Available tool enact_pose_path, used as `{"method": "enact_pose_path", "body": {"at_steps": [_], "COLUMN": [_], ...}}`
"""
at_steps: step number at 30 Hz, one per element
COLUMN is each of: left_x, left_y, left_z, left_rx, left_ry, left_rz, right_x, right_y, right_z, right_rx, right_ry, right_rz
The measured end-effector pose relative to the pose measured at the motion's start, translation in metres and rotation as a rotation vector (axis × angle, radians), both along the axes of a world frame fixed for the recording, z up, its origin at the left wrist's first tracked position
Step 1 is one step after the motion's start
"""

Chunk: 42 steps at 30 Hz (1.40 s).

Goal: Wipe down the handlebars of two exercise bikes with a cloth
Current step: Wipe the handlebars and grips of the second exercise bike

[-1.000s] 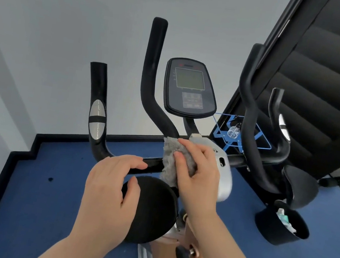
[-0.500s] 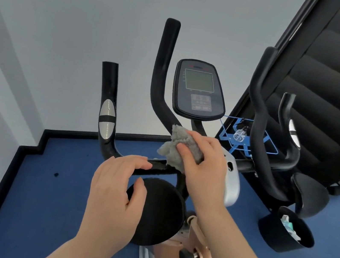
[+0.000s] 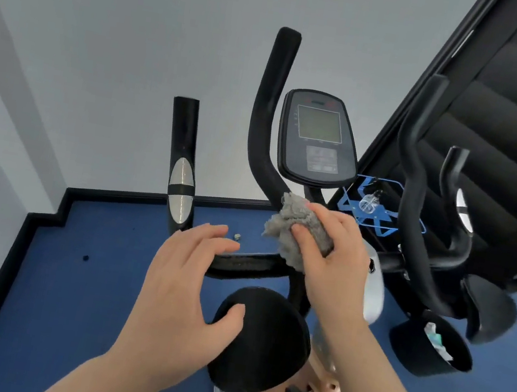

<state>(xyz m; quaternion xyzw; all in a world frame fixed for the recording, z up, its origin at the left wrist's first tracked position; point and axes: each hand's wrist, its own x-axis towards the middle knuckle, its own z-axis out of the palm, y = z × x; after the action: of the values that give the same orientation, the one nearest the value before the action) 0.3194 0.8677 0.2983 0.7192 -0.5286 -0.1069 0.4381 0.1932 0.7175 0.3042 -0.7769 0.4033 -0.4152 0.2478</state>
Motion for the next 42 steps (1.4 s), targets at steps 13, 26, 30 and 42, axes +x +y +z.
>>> {"method": "enact_pose_path", "body": {"at_steps": [13,26,30,42], "left_x": [0.043,0.094,0.09,0.102], "left_y": [-0.038,-0.095,-0.097,-0.106], "left_z": [0.03,0.055,0.051,0.05], "left_rx": [-0.161,-0.098,-0.086,-0.033], "left_ry": [-0.053,-0.213,-0.252,-0.324], "left_rz": [0.001,0.21,0.277,0.328], "right_x": [0.034,0.067,0.056,0.122], "right_y": [-0.019,-0.035,-0.039,-0.08], "right_z": [0.026,0.035,0.036,0.066], "right_rx": [-0.051,-0.16,-0.159,-0.131], "right_ry": [0.1,0.099,0.148,0.019], "right_rz": [-0.038,0.04,0.142,0.132]}}
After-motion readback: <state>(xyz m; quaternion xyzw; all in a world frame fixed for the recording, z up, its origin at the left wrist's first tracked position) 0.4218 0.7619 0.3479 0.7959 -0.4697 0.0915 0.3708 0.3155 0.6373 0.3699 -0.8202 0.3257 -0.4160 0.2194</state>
